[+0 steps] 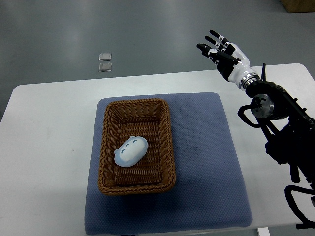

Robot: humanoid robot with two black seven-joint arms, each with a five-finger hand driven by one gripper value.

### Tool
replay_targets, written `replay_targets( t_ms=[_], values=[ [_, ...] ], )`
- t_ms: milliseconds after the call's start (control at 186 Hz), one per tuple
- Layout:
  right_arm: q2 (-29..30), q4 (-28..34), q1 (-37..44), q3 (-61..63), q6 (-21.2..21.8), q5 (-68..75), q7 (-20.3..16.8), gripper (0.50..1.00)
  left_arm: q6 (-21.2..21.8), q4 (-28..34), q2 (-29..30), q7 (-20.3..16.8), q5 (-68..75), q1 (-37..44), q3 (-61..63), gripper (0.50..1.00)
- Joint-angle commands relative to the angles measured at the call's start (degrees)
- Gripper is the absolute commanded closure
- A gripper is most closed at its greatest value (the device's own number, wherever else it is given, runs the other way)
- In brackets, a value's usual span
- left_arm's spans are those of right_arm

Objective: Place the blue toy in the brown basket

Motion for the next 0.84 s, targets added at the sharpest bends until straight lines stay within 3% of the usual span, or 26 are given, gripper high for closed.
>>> replay_targets(
  t_ms=[0, 456, 832],
  values=[
    [0.6, -0.4, -0.9, 2.0, -2.0, 3.9, 0.4, 0.593, 0.0, 0.0, 0.0, 0.0, 0.0, 0.0, 0.0, 0.5],
    [3.0, -6.2, -2.2, 4.0, -3.3, 6.7, 6.3, 0.593, 0.0, 0.0, 0.0, 0.0, 0.0, 0.0, 0.0, 0.5],
    [3.0, -6.1, -3.0, 1.2, -3.3, 6.7, 9.9, 0.593, 0.0, -0.1, 0.0, 0.0, 0.0, 0.0, 0.0, 0.5]
  ],
)
